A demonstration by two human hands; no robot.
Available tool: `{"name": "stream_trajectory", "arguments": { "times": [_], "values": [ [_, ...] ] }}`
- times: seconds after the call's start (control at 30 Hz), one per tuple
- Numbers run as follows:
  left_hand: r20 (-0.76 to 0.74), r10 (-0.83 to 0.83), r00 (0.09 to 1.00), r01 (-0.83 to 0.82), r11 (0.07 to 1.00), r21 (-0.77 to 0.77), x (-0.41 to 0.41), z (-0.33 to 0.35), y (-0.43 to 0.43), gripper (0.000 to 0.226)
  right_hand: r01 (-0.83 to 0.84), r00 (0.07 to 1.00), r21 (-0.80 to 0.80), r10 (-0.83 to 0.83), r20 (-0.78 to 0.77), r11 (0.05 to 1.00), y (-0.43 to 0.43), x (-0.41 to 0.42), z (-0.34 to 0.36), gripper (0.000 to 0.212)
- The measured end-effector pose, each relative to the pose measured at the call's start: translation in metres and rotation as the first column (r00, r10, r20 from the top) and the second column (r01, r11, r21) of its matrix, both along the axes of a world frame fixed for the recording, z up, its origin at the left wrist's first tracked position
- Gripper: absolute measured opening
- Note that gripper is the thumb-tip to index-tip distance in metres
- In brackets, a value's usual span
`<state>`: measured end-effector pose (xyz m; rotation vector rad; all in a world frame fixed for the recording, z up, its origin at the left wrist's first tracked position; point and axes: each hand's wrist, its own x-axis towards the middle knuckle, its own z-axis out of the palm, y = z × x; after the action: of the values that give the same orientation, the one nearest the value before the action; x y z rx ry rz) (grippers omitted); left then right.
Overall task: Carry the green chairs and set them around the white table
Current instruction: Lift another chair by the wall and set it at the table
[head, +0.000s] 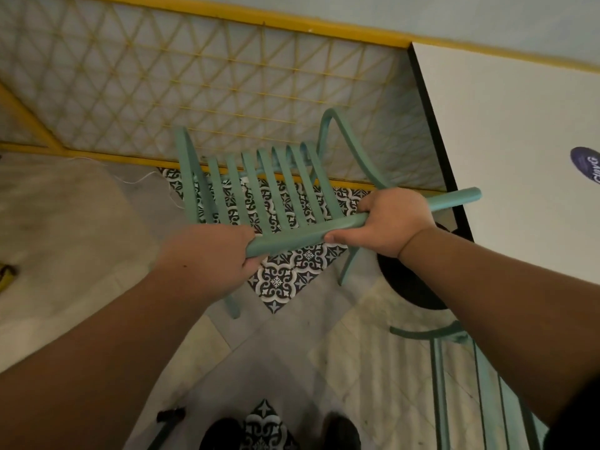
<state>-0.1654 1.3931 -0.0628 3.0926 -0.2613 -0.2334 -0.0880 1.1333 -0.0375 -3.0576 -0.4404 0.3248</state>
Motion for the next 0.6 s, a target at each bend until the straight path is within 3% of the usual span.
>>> {"name": "stream_trajectory", "arguments": {
  "times": [0.2,0.37,0.6],
  "values": [
    [-0.014,-0.011,1.0,0.012,0.998,0.062,0.013,0.003,0.019,0.034,0.019,1.0,0.002,-0.019,0.013,1.0,0.011,-0.006,-0.005,0.09],
    [-0.015,-0.043,0.999,0.044,0.994,0.098,0.019,0.0,0.027,0.028,0.037,0.999,0.008,-0.037,0.015,0.999,0.018,-0.008,-0.006,0.089],
    [-0.013,-0.11,0.994,0.11,0.984,0.142,0.03,-0.005,0.05,0.035,0.11,0.994,0.003,-0.11,0.01,0.994,0.032,-0.017,-0.013,0.099]
  ]
}}
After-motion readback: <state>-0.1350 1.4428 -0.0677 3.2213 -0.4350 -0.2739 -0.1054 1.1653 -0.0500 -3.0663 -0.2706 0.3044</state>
